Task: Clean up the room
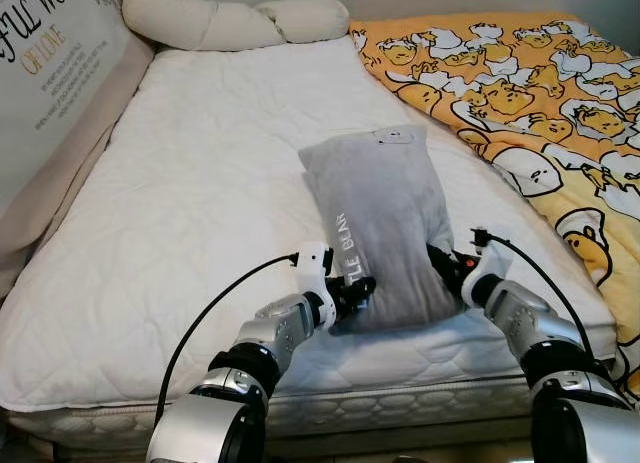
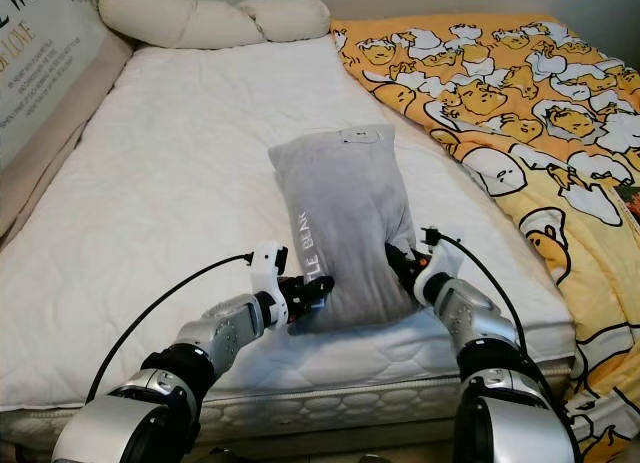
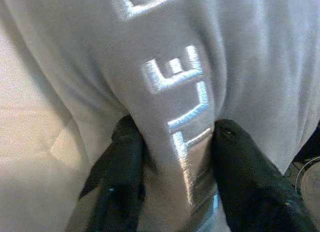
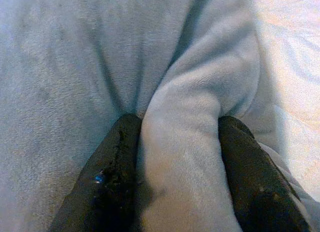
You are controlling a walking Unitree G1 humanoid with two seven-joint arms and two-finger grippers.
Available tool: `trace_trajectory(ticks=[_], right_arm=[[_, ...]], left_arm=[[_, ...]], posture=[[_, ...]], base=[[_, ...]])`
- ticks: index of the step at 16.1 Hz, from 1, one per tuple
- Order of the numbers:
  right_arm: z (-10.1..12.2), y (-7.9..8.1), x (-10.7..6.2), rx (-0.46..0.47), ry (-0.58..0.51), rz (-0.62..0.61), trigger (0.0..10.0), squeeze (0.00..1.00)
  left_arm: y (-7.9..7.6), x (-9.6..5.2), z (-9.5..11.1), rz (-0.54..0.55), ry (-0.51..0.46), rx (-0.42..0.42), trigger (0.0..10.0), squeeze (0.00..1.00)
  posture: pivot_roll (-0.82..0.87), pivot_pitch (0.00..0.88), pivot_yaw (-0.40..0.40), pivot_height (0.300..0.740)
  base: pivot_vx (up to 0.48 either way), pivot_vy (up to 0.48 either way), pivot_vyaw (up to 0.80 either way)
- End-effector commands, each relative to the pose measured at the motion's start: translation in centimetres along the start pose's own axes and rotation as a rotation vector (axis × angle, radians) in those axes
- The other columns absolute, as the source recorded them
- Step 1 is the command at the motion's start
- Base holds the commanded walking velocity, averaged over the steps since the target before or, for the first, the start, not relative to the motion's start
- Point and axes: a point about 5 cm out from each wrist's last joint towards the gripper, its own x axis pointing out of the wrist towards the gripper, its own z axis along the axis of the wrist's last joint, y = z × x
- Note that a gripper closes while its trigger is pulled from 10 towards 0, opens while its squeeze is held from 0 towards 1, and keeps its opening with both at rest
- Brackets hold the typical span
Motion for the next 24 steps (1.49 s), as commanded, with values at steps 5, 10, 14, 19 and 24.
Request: trace_trajectory(ticks=[5, 10, 14, 19, 24], right_arm=[[2.6, 5.5, 1.1, 0.013, -0.096, 0.201, 0.0, 0.0], [3.4, 8.7, -1.7, -0.083, -0.081, 0.456, 0.0, 0.0], [0.9, 6.5, -4.8, -0.123, 0.074, 0.439, 0.0, 0.0], [-2.9, 3.9, -6.3, -0.089, 0.186, 0.268, 10.0, 1.0], [-1.7, 2.3, -6.5, 0.04, 0.056, 0.222, 10.0, 1.0]], left_arm=[[-0.3, -1.4, 4.9, -0.13, -0.154, 0.192, 0.0, 0.0], [-1.4, -8.1, 7.7, -0.258, -0.244, 0.36, 0.0, 0.0], [-4.1, -11.1, 5.0, -0.33, -0.131, 0.42, 0.0, 0.0], [1.3, -11.4, 2.6, 0.005, -0.003, 0.481, 10.0, 1.0], [2.6, -13.4, 5.8, -0.054, -0.232, 0.32, 10.0, 1.0]], posture=[[-0.12, 0.0, 0.046, 0.74], [-0.09, 0.0, 0.025, 0.74], [-0.07, 0.0, 0.007, 0.74], [-0.09, 0.0, 0.016, 0.74], [-0.08, 0.0, 0.012, 0.74]], base=[[0.0, 0.0, 0.0], [0.0, 0.0, 0.0], [0.0, 0.0, 0.0], [0.0, 0.0, 0.0], [0.0, 0.0, 0.0]])
